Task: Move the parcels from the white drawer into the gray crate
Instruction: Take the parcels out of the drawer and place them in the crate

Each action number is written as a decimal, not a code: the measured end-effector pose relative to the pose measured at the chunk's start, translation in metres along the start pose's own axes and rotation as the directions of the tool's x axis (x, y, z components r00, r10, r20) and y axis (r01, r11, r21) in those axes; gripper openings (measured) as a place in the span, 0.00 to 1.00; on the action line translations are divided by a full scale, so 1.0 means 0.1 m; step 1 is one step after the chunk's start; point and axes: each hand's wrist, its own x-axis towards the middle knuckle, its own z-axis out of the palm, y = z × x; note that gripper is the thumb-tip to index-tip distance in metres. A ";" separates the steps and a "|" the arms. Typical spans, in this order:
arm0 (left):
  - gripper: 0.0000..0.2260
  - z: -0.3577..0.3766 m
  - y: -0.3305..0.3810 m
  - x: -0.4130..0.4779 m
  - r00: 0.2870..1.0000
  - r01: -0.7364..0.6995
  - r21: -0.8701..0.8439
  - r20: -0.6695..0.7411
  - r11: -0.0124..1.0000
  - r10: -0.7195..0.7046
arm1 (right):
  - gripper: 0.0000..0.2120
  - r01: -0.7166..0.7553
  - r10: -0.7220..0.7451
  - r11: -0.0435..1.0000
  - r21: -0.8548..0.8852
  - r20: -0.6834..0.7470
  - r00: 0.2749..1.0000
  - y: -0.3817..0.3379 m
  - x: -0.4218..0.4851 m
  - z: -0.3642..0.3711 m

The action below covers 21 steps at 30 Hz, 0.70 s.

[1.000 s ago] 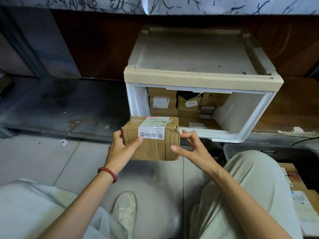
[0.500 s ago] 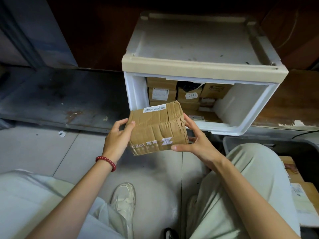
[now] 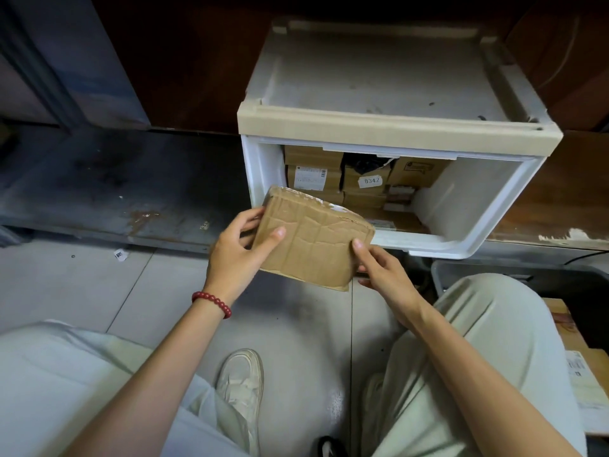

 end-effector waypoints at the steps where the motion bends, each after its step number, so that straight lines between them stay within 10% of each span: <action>1: 0.21 0.00 -0.01 0.01 1.000 -0.017 0.006 0.006 1.000 0.017 | 0.29 -0.007 0.007 1.000 0.021 -0.004 1.000 0.01 0.01 -0.01; 12: 0.23 0.19 0.46 -0.07 0.963 -0.261 -0.091 0.046 0.961 0.265 | 0.23 0.216 -0.199 0.968 0.124 -0.137 0.970 -0.37 -0.28 -0.36; 21: 0.24 1.38 1.31 -0.19 0.801 -0.511 -0.123 0.292 0.851 0.523 | 0.40 0.385 -0.376 0.920 -0.068 -0.426 0.823 -0.59 -1.06 -1.64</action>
